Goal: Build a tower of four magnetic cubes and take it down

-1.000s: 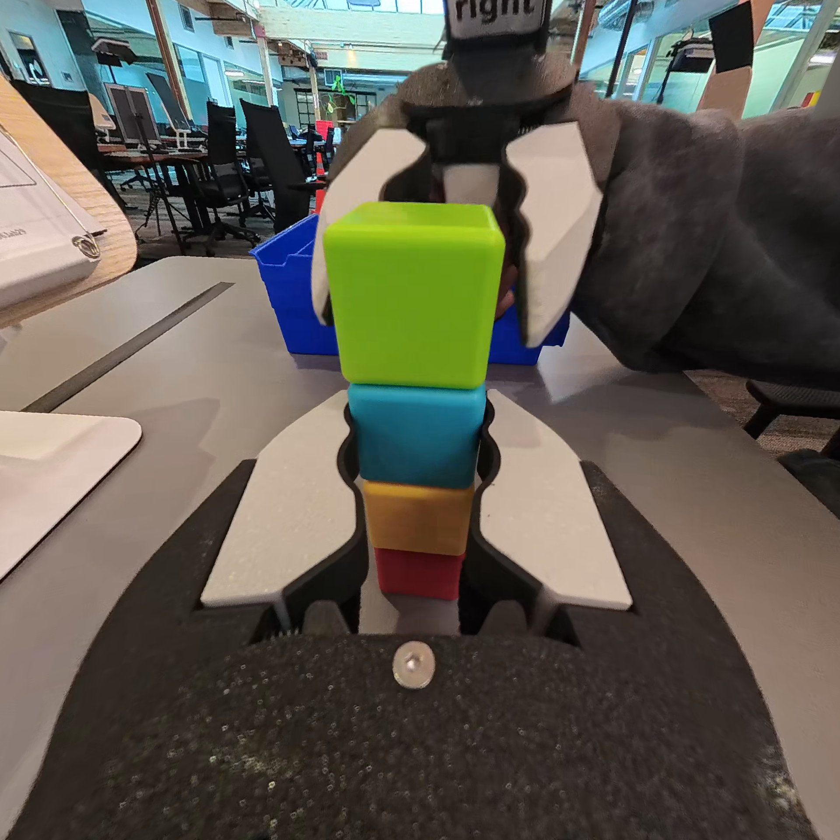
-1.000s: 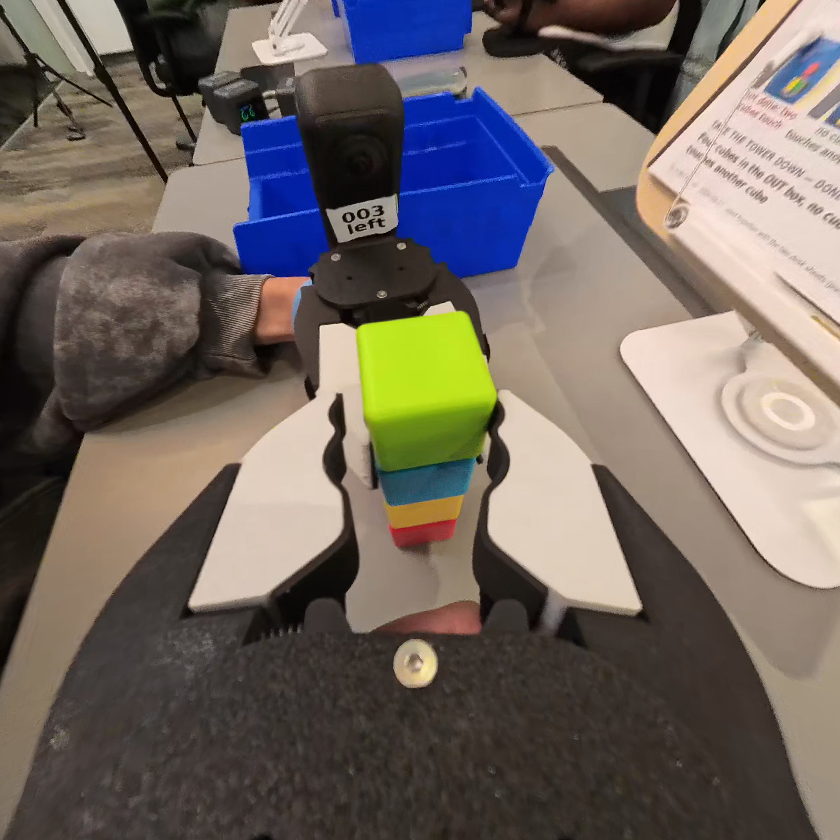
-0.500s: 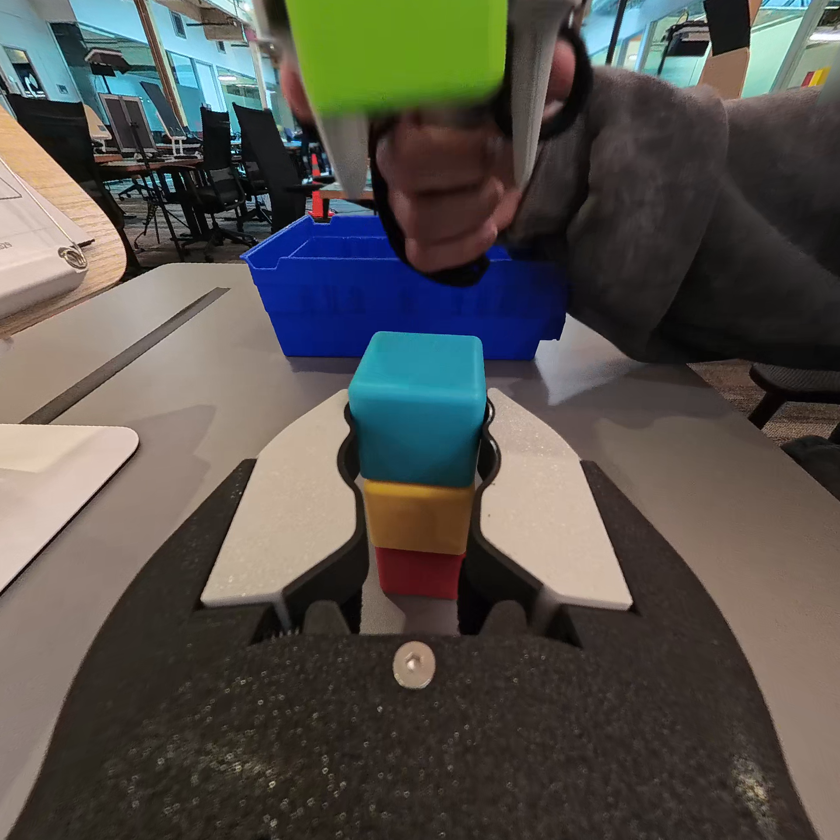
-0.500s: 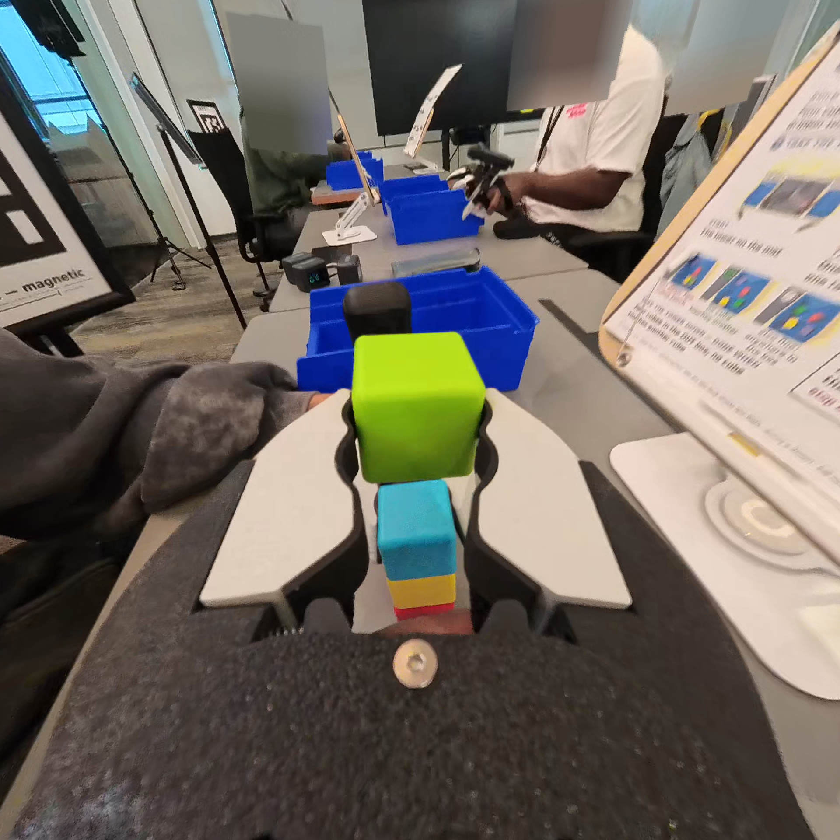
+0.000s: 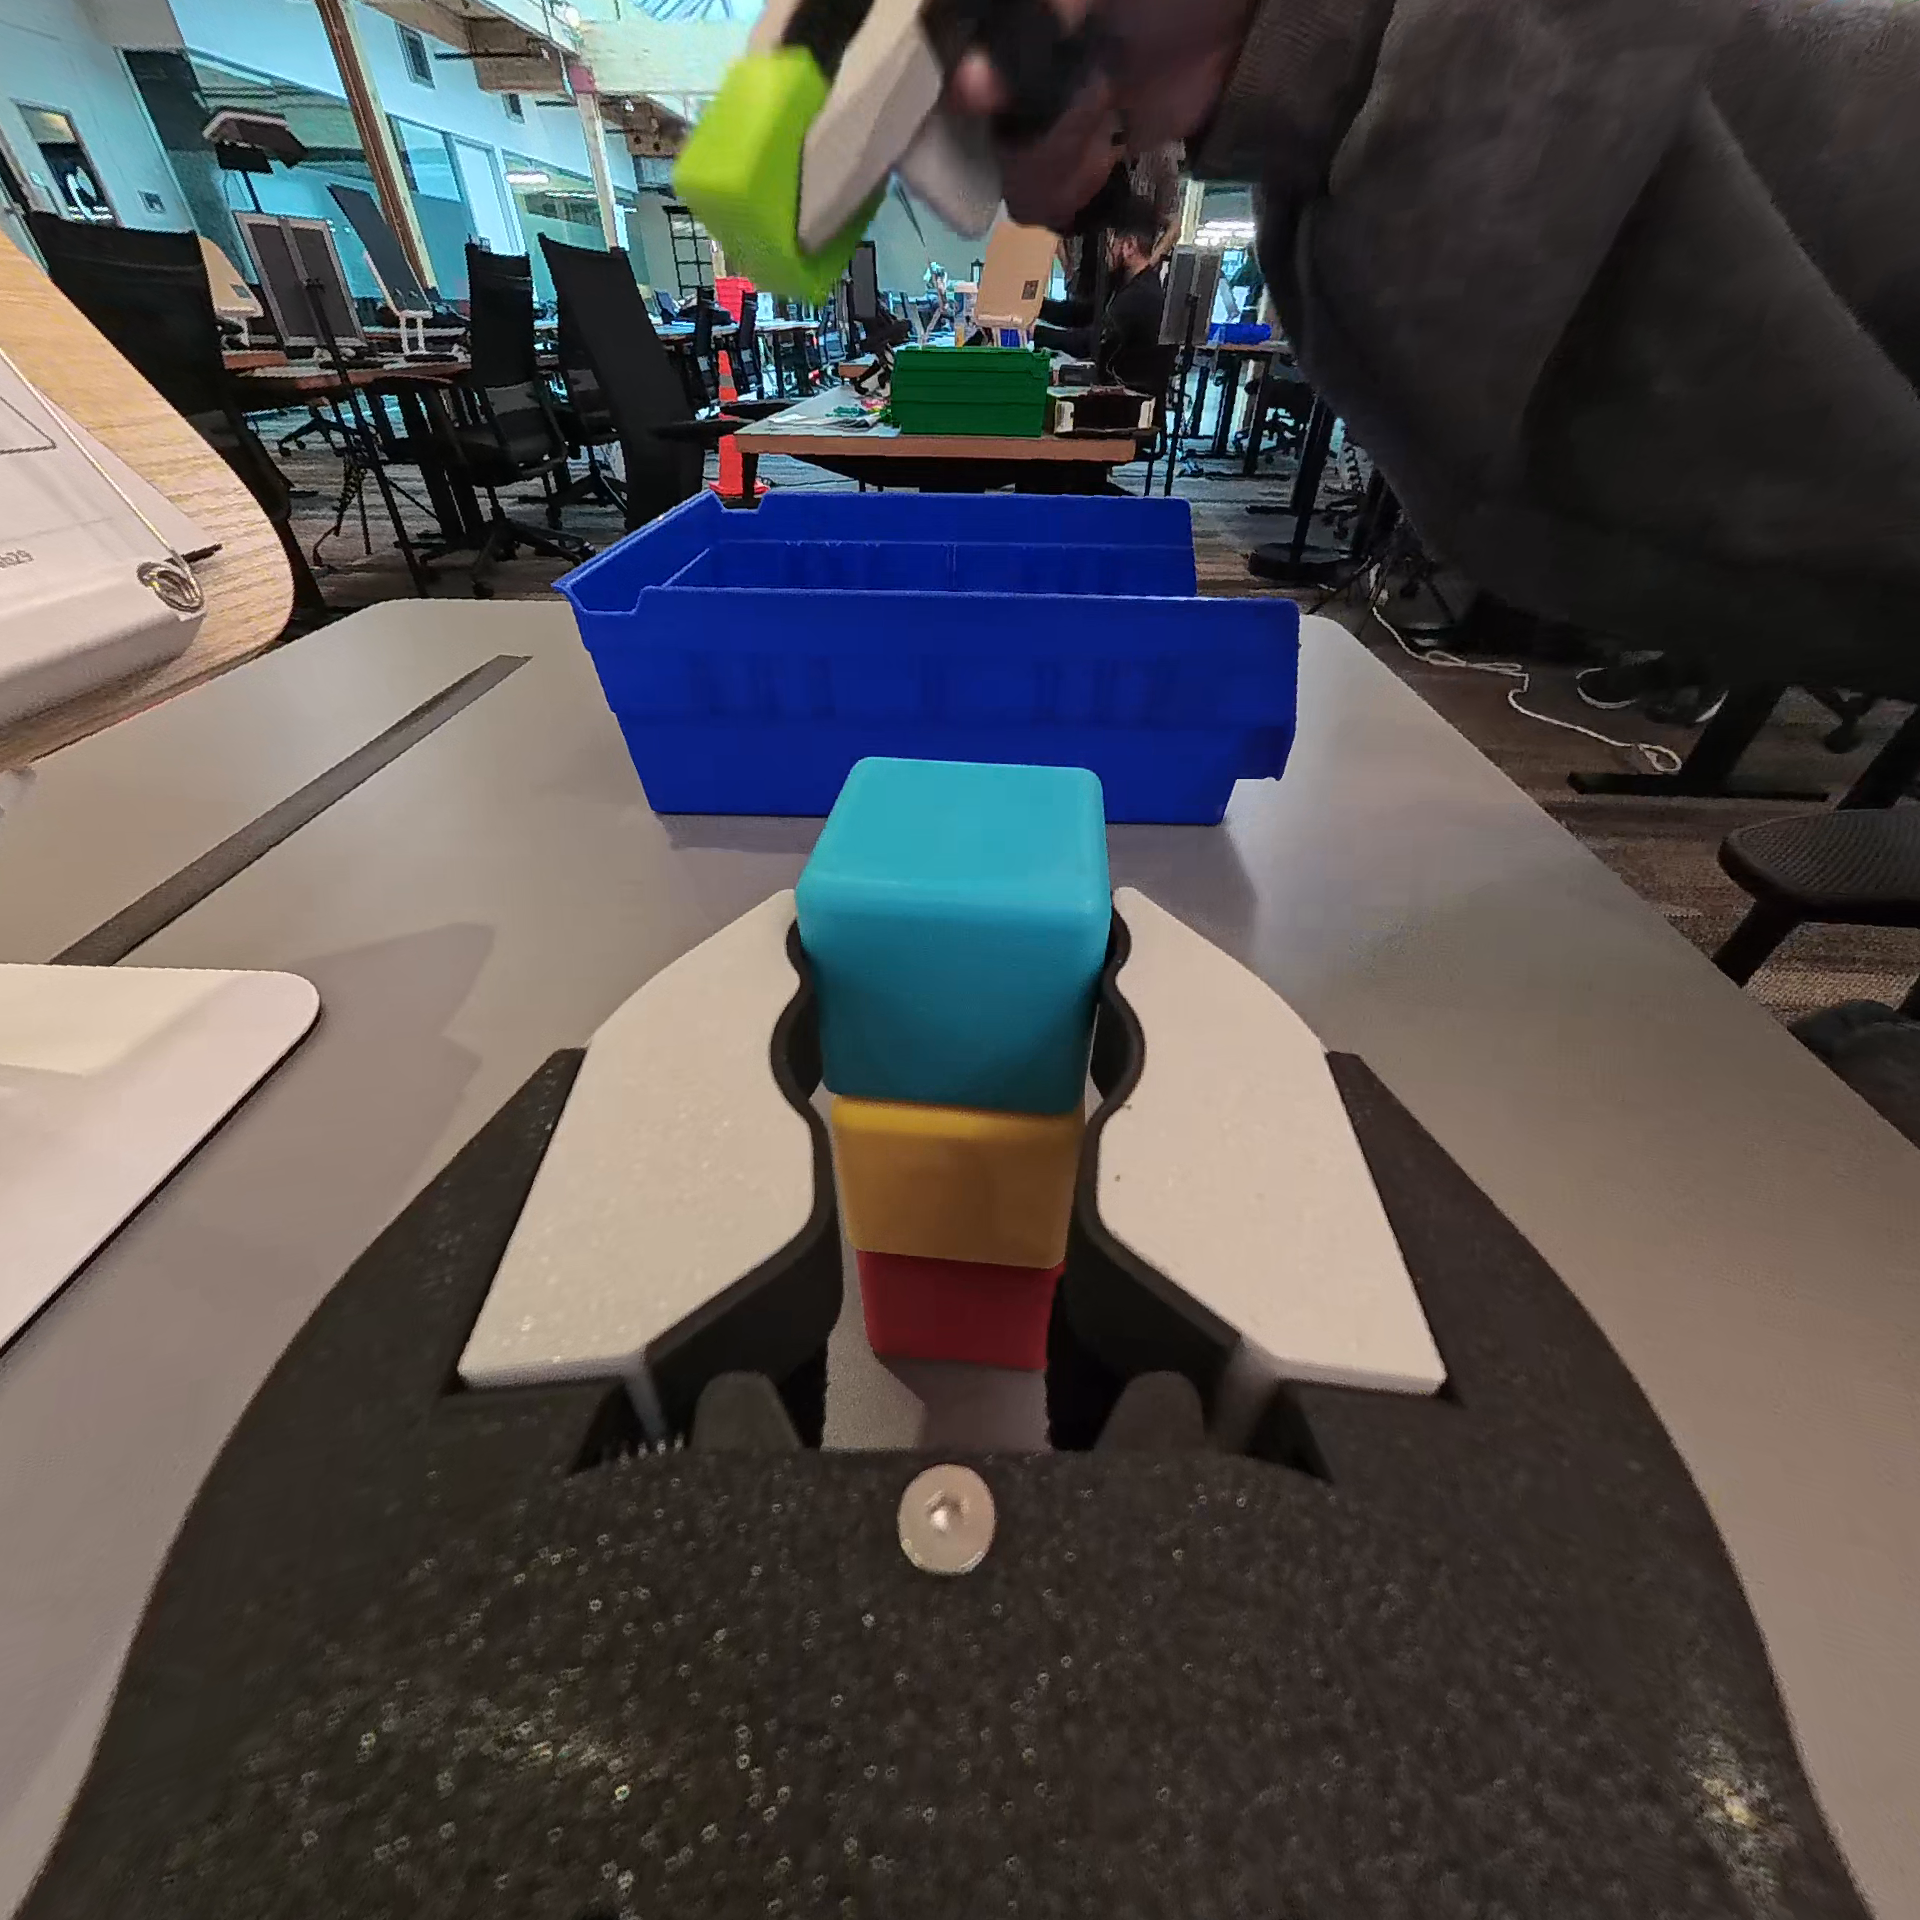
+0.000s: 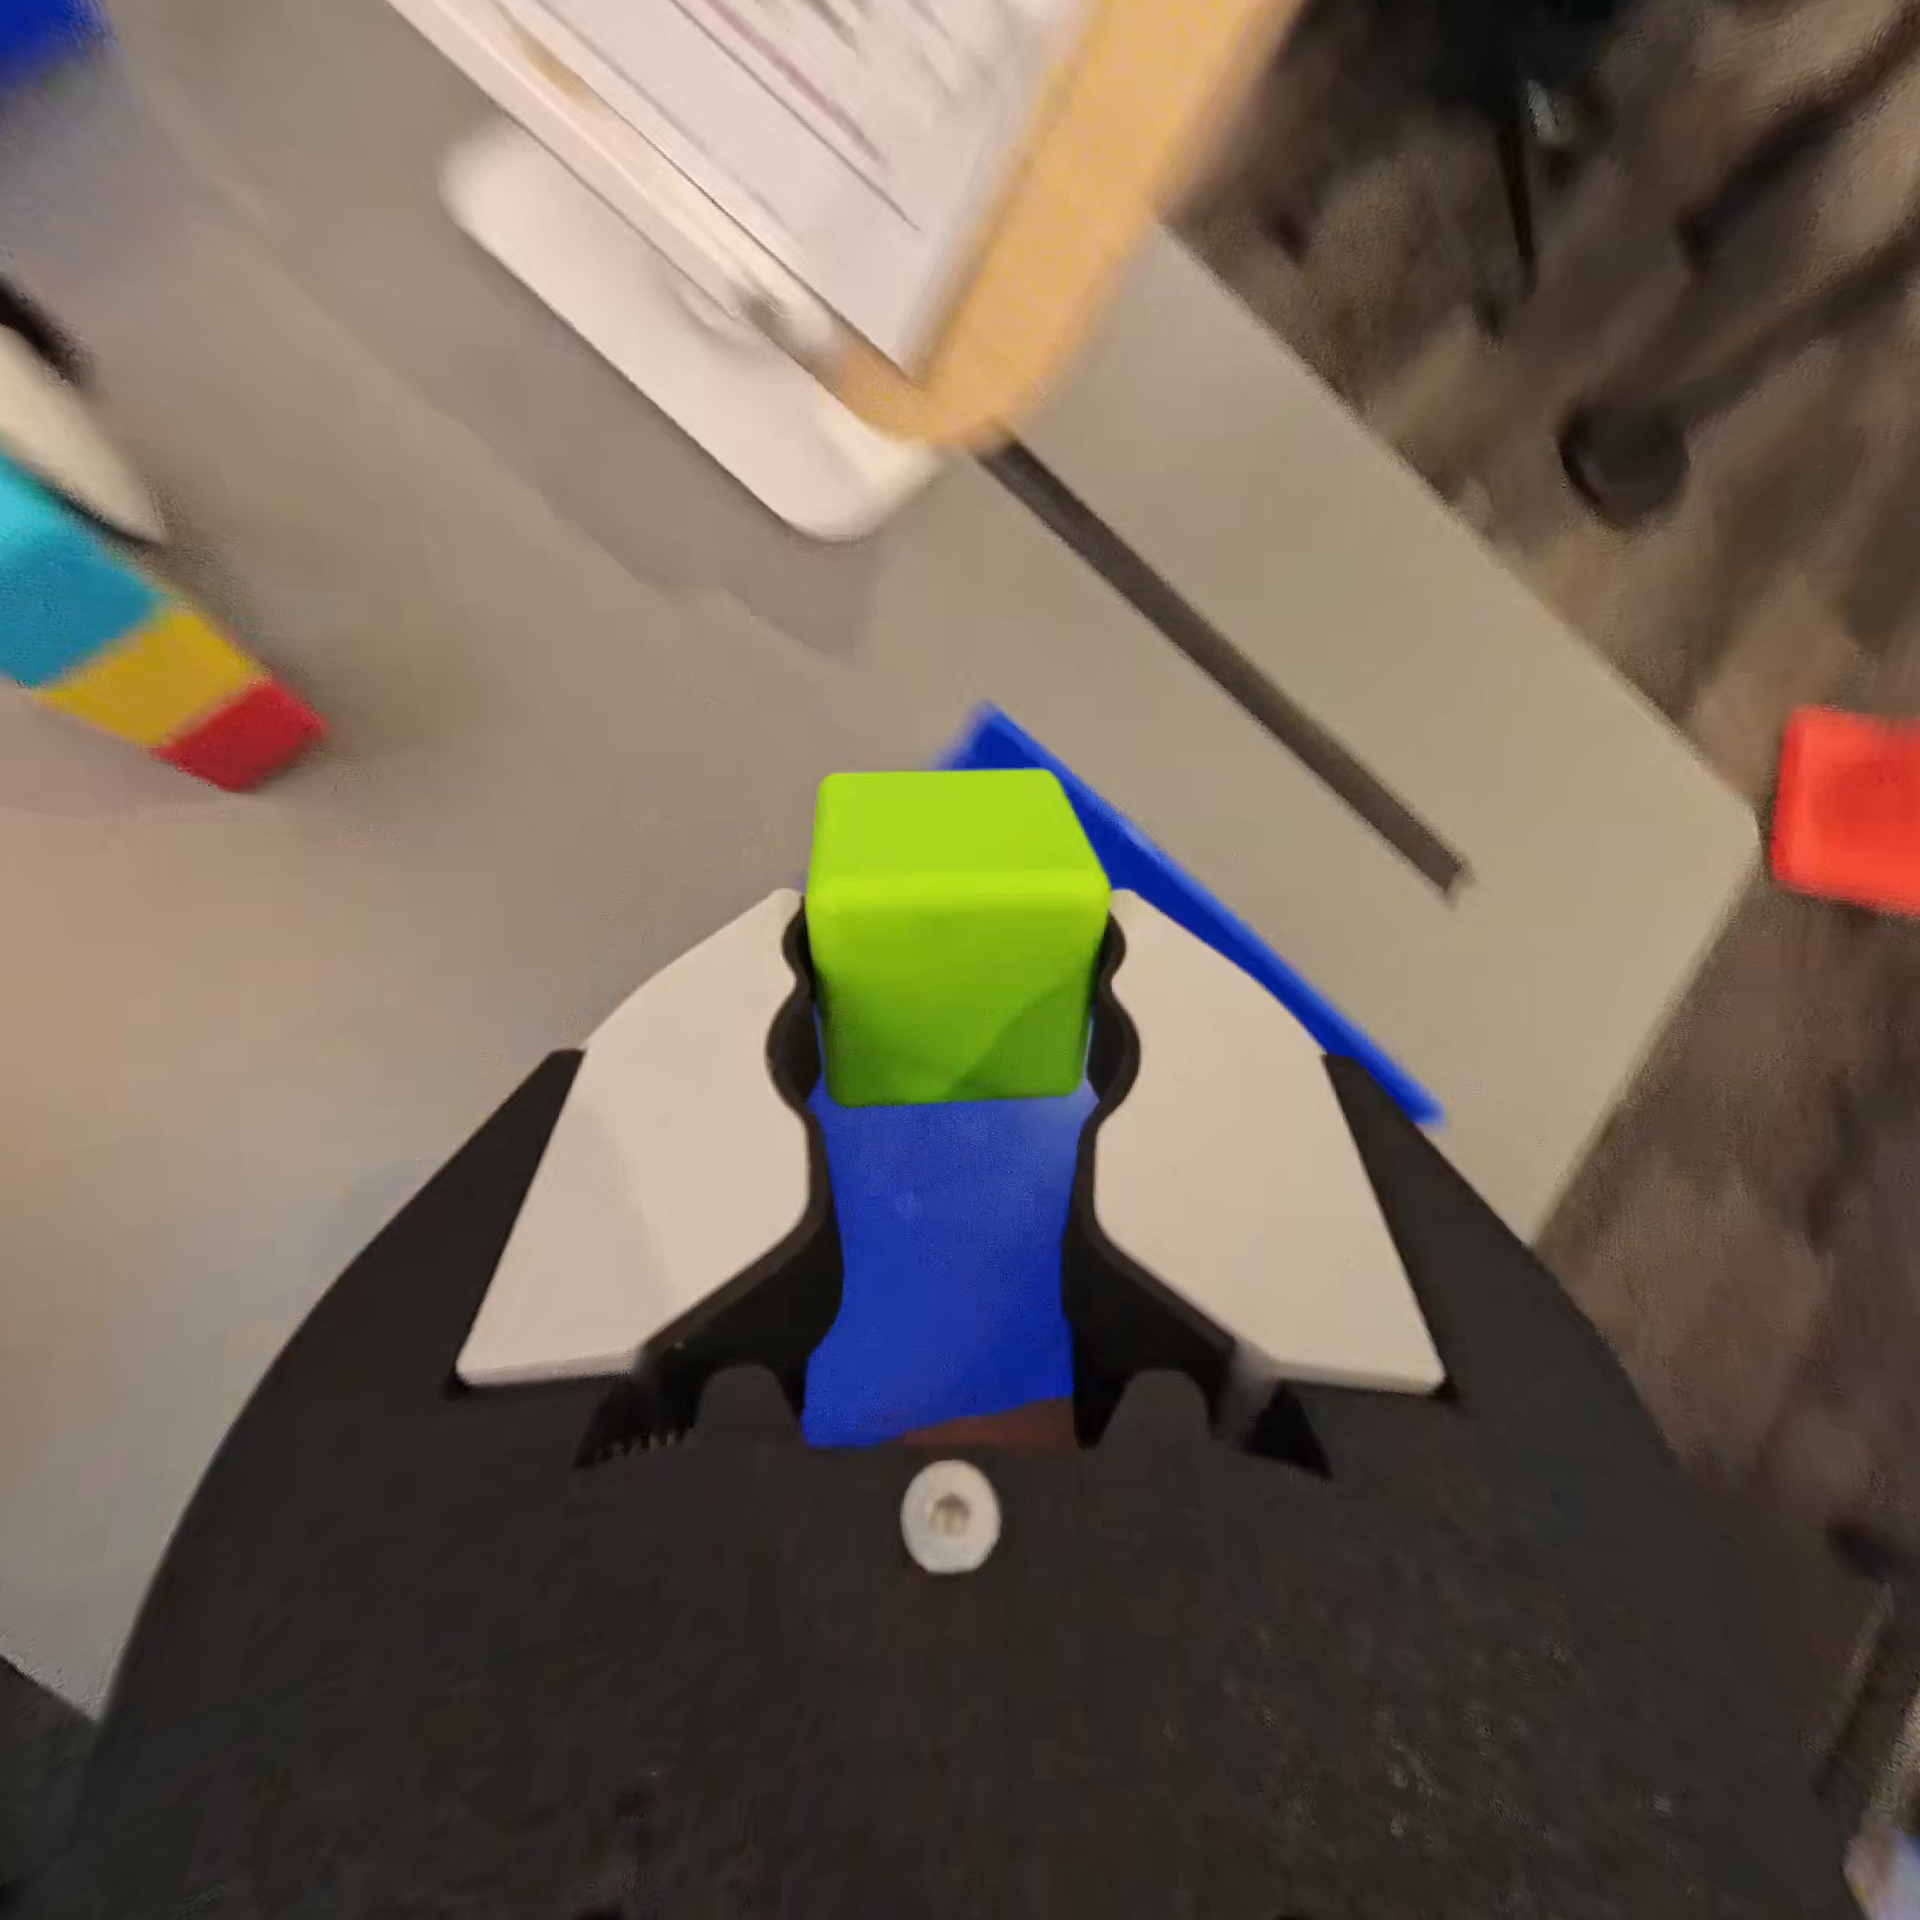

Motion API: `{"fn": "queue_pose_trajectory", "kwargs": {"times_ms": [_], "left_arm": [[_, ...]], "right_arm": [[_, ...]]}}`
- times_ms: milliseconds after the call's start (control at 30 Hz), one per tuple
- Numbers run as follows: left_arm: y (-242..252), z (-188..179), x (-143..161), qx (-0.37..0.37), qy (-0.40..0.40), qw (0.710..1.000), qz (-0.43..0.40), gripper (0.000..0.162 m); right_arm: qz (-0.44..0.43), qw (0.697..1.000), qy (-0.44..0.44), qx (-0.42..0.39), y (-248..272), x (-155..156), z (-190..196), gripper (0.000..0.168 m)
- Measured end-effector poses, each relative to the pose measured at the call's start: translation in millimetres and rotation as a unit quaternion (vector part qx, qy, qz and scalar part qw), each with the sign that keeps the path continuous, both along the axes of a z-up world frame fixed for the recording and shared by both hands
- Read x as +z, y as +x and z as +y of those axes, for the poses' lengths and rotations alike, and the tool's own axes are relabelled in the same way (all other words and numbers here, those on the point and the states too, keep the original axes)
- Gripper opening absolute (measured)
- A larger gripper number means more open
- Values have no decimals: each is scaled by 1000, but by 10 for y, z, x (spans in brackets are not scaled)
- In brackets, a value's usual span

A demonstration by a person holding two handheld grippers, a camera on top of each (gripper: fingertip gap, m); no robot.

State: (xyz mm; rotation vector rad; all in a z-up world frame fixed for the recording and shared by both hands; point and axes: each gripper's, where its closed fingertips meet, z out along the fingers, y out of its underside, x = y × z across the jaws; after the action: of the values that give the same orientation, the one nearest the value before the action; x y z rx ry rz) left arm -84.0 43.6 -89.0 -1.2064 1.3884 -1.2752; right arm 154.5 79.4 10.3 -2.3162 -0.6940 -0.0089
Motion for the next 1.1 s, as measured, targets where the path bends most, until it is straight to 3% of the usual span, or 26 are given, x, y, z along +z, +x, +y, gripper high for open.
{"fn": "queue_pose_trajectory", "kwargs": {"times_ms": [133,267,567,867,933,1000,1100], "left_arm": [[0,3,0,1,-1,1000,0,49],[0,1,0,2,0,1000,0,49],[1,1,0,4,0,1000,0,49],[1,0,0,5,0,1000,0,49],[-1,0,0,5,0,1000,0,49],[-1,0,0,6,0,1000,0,49],[-2,0,0,6,0,1000,0,49]], "right_arm": [[12,978,-168,-121,507,-634,-195,50],[-27,955,-263,-132,639,-1169,-494,50],[-74,924,-341,-154,746,-1796,-1176,50],[-98,921,-351,-139,803,-1920,-1381,50],[-92,928,-337,-129,778,-1856,-1357,71],[-83,942,-298,-126,752,-1644,-1282,83],[-47,979,-173,-98,479,-1052,-1112,85]]}}
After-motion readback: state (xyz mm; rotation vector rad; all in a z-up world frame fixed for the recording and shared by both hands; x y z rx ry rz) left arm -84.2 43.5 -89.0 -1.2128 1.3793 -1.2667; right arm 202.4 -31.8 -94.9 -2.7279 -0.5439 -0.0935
